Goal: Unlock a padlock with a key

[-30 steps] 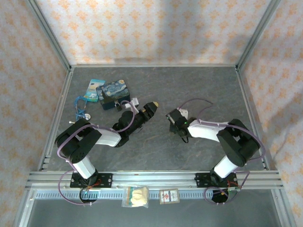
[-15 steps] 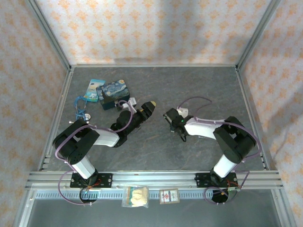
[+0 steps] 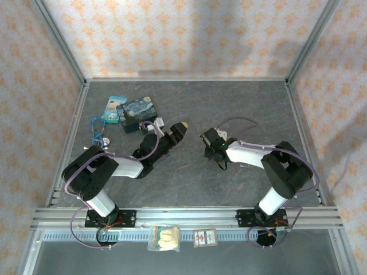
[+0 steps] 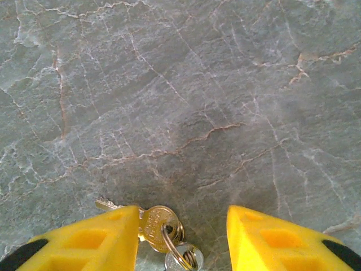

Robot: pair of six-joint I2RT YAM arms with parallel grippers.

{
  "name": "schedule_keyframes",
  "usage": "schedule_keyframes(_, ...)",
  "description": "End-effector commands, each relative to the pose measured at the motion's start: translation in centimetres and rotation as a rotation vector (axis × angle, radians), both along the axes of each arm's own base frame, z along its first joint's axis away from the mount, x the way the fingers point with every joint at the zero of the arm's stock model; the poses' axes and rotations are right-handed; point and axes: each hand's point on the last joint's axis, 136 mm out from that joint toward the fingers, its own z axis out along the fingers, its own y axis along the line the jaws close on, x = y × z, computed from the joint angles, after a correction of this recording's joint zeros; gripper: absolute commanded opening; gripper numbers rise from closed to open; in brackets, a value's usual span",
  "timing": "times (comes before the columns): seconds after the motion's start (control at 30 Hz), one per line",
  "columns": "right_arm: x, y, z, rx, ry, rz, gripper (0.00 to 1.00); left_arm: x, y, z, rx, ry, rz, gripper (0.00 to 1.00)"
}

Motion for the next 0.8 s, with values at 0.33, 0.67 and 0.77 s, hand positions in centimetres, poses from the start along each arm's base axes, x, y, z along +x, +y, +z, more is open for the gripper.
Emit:
schedule_keyframes(0.33,-1.7,-0.2,-0.7,-0.063,0.027,0.089,0.48,0.5,0.5,0.9,0.03,-0.026,0.021,0.81)
schedule_keyframes(0.67,-2.1,-2.5,-3.9,-0.218,0.076,0.058,0.33,0.5,0.8,0.9,0.033,-0.024,0.031,0.81)
schedule_keyframes(0.77,-2.2,-2.7,-4.6,-0.233,0.086,0.056,0.19,0.5,0.8,1.0,0.031,-0.026,0.03,0.81)
